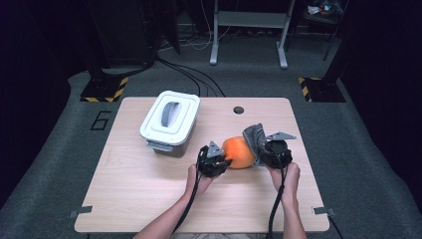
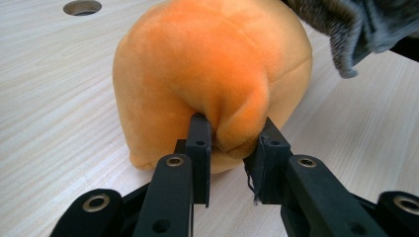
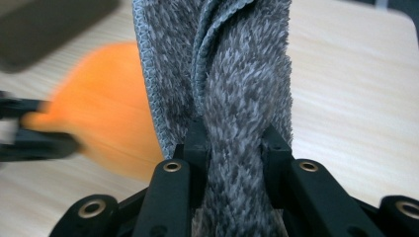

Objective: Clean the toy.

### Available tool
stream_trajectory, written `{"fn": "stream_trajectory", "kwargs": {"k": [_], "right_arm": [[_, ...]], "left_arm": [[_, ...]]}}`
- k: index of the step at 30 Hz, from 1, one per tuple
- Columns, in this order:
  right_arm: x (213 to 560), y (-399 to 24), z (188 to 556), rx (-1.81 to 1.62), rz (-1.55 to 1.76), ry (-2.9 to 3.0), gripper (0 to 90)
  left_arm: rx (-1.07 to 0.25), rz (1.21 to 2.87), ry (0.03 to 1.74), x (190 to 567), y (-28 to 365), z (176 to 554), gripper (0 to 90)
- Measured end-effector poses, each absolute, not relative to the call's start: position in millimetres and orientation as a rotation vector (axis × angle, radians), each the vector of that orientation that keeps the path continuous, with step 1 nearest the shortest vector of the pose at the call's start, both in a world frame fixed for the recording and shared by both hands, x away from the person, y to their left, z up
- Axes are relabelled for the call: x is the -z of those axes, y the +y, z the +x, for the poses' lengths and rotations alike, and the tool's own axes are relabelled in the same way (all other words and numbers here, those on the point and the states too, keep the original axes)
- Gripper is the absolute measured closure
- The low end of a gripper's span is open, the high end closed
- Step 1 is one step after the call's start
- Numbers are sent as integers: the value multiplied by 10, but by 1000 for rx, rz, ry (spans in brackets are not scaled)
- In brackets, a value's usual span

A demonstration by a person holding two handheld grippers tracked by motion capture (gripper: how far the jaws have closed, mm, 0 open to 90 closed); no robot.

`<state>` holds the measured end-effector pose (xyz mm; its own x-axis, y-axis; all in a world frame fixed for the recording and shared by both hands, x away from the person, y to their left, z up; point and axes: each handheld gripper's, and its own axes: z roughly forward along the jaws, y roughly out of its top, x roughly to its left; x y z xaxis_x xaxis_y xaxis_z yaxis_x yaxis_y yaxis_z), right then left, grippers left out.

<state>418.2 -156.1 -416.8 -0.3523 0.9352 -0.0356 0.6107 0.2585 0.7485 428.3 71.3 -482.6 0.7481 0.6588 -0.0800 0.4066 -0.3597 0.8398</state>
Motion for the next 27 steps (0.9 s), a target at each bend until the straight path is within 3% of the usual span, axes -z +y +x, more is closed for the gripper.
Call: {"fn": "stream_trajectory", "kwargs": {"k": [10,27], "right_arm": [[4152,-981,4181,-832,1212,2172,712],[4308,-1413,4340,-827,1382,2087,715]], "left_arm": [[-346,2014,802,4831,721,4289,729],[-339,2024,789,4825,675,4286,729]]}}
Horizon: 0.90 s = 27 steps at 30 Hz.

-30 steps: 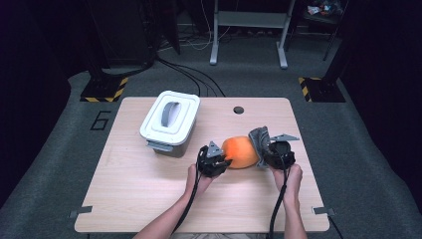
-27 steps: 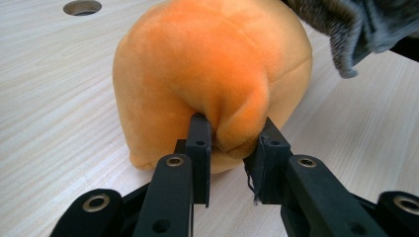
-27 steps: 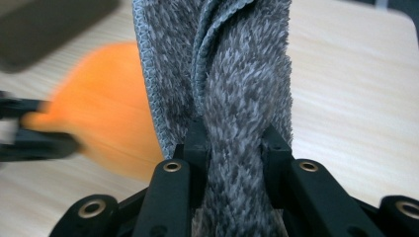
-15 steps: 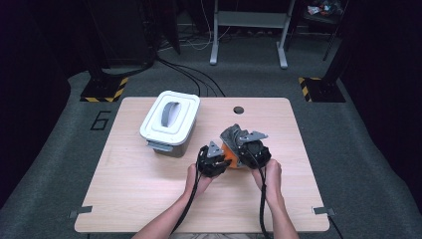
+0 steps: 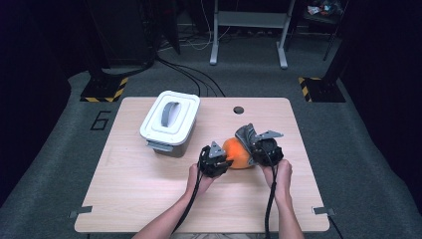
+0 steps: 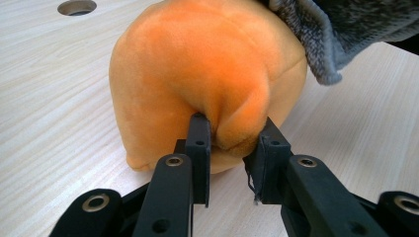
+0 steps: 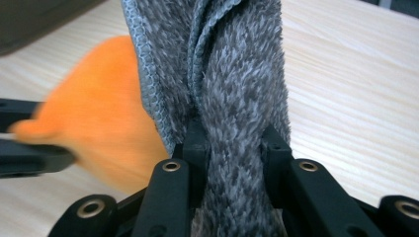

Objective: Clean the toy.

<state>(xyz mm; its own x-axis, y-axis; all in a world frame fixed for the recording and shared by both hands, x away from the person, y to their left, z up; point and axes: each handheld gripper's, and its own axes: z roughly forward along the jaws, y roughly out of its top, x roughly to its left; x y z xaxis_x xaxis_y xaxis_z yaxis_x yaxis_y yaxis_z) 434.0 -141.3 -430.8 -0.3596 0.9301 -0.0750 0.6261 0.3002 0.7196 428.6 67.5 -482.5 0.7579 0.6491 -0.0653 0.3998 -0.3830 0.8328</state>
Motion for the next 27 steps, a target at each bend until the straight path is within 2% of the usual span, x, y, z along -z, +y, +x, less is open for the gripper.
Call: {"fn": "stream_trajectory", "kwargs": {"k": [8,19,27], "right_arm": [[4546,-1684,4507,-771,1520,2051,715],[4924,-1799,4674,-661,1631,2127,704],[4601,-1898,4444,-779,1605,2029,719]], "left_arm": [[-338,2023,791,4834,676,4285,729],[-338,2023,797,4839,696,4289,728],[-334,2016,800,4841,706,4291,728]]}}
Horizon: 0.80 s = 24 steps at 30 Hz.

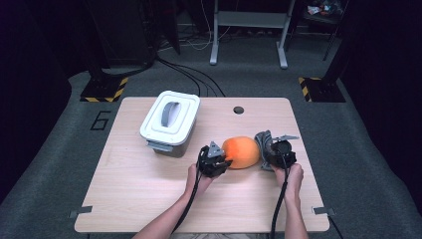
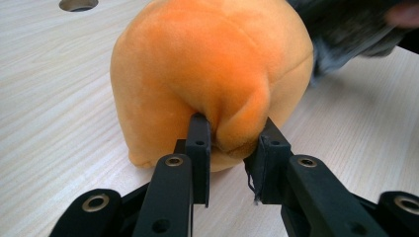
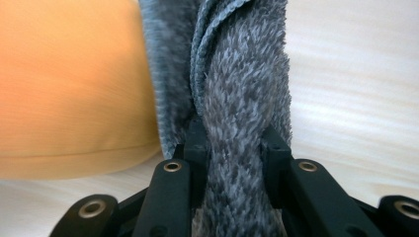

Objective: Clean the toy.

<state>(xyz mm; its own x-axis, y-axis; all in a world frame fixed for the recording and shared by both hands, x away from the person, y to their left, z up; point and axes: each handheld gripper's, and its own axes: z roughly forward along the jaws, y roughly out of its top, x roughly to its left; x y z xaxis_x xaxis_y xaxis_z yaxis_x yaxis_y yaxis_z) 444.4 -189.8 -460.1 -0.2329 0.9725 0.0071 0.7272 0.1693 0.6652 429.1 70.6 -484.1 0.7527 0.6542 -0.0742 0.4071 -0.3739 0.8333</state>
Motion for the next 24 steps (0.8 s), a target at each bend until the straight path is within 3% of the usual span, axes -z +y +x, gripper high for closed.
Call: {"fn": "stream_trajectory", "kwargs": {"k": [8,15,21,24], "right_arm": [[4179,-1671,4168,-923,1413,2037,719],[4289,-1417,4213,-848,1390,2124,720],[4321,-1431,4278,-857,1402,2110,720],[4310,-1438,4308,-851,1408,2109,719]], "left_arm": [[-335,2013,800,4844,709,4290,720],[-340,2016,797,4844,725,4294,691],[-384,2012,782,4863,719,4276,493],[-422,2032,790,4904,693,4271,436]]}}
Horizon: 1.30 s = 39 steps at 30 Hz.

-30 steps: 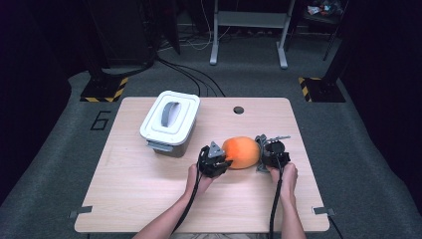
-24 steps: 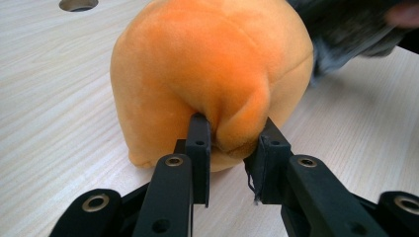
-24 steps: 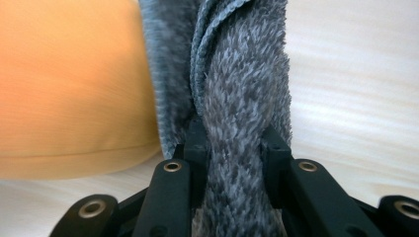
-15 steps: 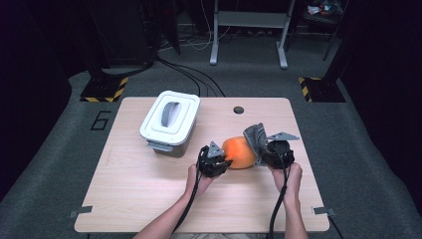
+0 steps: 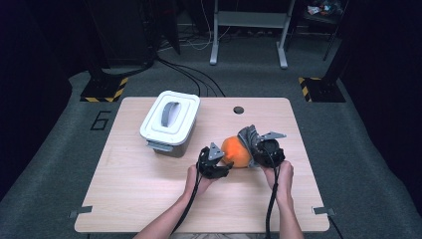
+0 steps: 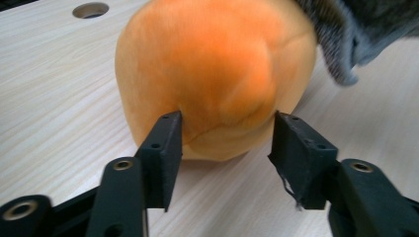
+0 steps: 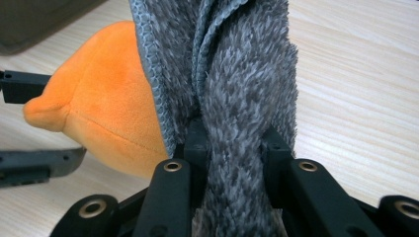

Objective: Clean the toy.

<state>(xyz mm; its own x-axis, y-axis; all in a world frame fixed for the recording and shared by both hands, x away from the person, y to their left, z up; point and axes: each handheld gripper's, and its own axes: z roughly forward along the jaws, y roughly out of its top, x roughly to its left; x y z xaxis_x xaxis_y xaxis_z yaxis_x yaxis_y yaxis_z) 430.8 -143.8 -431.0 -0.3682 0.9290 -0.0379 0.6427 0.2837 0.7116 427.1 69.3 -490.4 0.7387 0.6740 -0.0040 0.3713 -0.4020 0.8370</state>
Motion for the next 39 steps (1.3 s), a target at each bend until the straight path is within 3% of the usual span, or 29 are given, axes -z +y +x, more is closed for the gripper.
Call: {"fn": "stream_trajectory", "kwargs": {"k": [4,8,15,18,27,39], "right_arm": [[4308,-1448,4343,-849,1408,2109,720],[4296,-1448,4365,-840,1410,2116,719],[4283,-1438,4359,-847,1404,2100,719],[4250,-1437,4319,-858,1398,2081,719],[4010,-1259,4110,-938,1262,2096,718],[4124,-933,4169,-842,1192,2158,720]], "left_arm": [[-507,2031,784,4931,665,4283,396],[-560,2039,734,4937,629,4295,412],[-568,2035,725,4934,621,4296,686],[-548,2015,745,4923,643,4297,737],[-342,1956,803,4785,726,4297,759],[-314,1979,840,4823,779,4354,757]]}}
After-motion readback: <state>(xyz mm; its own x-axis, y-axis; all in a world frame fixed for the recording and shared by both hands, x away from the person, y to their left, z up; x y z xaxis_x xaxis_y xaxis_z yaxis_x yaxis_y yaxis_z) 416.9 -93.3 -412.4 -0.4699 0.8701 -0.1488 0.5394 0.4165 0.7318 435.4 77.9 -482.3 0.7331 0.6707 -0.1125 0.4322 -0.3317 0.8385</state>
